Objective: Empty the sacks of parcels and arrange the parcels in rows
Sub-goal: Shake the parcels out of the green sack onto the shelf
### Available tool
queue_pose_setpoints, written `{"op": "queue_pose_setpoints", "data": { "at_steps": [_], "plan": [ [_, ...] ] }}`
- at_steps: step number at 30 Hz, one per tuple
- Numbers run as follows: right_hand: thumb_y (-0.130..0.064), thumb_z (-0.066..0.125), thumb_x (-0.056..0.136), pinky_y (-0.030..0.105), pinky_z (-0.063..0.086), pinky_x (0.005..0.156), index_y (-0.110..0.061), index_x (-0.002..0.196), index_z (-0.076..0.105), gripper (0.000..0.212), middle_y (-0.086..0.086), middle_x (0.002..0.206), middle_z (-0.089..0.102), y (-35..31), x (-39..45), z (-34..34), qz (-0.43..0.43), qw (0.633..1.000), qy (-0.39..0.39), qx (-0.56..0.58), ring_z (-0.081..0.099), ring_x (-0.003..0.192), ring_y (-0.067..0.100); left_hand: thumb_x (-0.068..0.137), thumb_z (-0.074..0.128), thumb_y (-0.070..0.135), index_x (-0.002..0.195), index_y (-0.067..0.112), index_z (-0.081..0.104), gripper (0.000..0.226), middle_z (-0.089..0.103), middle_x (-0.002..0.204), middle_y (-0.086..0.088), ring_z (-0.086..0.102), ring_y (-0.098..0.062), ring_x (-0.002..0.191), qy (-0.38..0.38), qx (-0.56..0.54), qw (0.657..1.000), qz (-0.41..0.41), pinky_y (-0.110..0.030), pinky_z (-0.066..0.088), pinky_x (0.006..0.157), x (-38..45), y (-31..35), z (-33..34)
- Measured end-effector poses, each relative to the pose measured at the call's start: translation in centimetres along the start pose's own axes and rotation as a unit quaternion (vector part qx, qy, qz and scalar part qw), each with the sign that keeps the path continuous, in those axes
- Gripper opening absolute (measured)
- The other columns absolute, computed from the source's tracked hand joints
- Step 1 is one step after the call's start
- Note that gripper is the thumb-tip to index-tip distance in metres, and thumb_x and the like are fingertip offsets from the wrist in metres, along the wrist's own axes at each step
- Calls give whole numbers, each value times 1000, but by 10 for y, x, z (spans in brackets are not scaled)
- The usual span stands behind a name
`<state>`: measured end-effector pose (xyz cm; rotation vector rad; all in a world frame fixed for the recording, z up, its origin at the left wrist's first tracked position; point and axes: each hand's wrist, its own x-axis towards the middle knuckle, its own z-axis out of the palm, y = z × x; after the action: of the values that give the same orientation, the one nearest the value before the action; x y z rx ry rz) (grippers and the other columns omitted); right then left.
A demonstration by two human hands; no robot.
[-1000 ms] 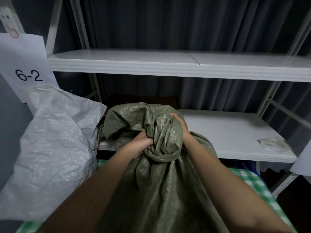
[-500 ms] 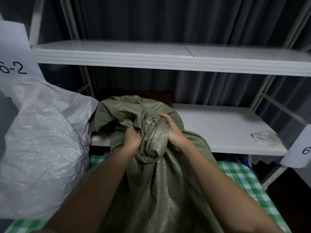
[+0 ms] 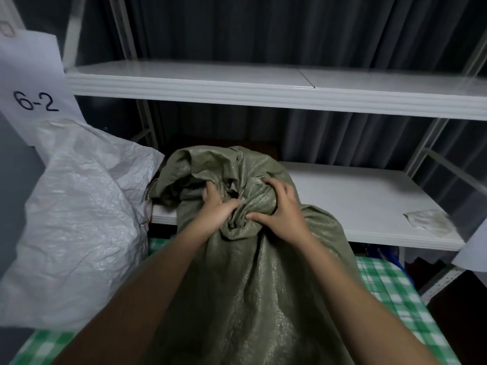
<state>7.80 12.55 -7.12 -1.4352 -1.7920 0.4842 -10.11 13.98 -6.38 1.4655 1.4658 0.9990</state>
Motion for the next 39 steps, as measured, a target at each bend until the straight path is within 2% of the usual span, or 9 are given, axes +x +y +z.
{"op": "queue_pose_setpoints", "data": {
  "at_steps": [6,11,16,21,24,27,32,36,39],
  "plan": [
    [-32,81,76,20,39,99,-24,131,48,65,-7,129,51,-8,13,7,4,992,-16,123,46,118,5,59,85,52,125,58,-37,139,-29,155,-7,-4,-29,148,-52,196,976,82,-47,19,116,-25,12,6],
    [-9,66,89,1,38,85,-21,131,53,46,-8,122,56,-18,7,-9,1,973,-106,204,54,102,-7,68,81,44,148,36,7,109,16,141,-13,43,-42,123,52,270,958,82,-47,42,101,-14,12,25],
    [-8,66,82,15,34,108,-31,144,36,72,-6,144,43,-4,-17,-20,-17,969,-146,197,41,125,-7,83,65,29,125,27,38,50,32,121,-9,55,-36,99,122,278,950,70,-38,46,79,-5,15,29],
    [-68,78,59,53,-3,119,-42,147,-23,137,1,162,-13,55,-26,-37,78,960,-191,-190,-12,149,24,88,59,22,118,24,45,34,34,120,-9,57,-35,92,173,273,945,57,-36,44,72,1,12,25],
    [-70,79,55,60,-2,116,-36,145,-33,147,6,162,-16,91,-29,-43,180,925,-206,-265,-13,148,34,88,60,20,118,23,47,33,35,122,-10,57,-35,91,187,266,944,56,-37,46,73,1,10,24],
    [-67,76,64,58,22,111,-31,153,-10,129,10,155,17,108,-31,-43,243,910,-156,-298,21,141,38,86,60,16,123,23,47,40,33,127,-9,56,-33,95,197,240,950,32,-32,40,72,-1,10,24],
    [-31,46,94,47,39,98,-23,131,51,38,10,129,51,104,-26,-26,257,924,-42,-279,46,121,37,87,60,16,127,26,45,44,32,130,-6,53,-27,91,206,169,964,19,-28,36,75,-7,14,23],
    [-11,43,94,31,41,84,-10,120,57,29,14,123,62,65,9,-33,212,967,137,41,56,113,33,88,62,27,137,28,42,53,29,137,-5,49,-23,107,221,58,973,30,-25,35,88,-4,25,16],
    [-12,46,97,23,40,89,-13,129,57,34,5,126,62,44,19,-30,149,962,144,175,55,113,17,88,64,31,141,27,39,59,28,139,-4,45,-17,115,214,21,976,39,-24,34,96,-2,29,12]
  ]
}}
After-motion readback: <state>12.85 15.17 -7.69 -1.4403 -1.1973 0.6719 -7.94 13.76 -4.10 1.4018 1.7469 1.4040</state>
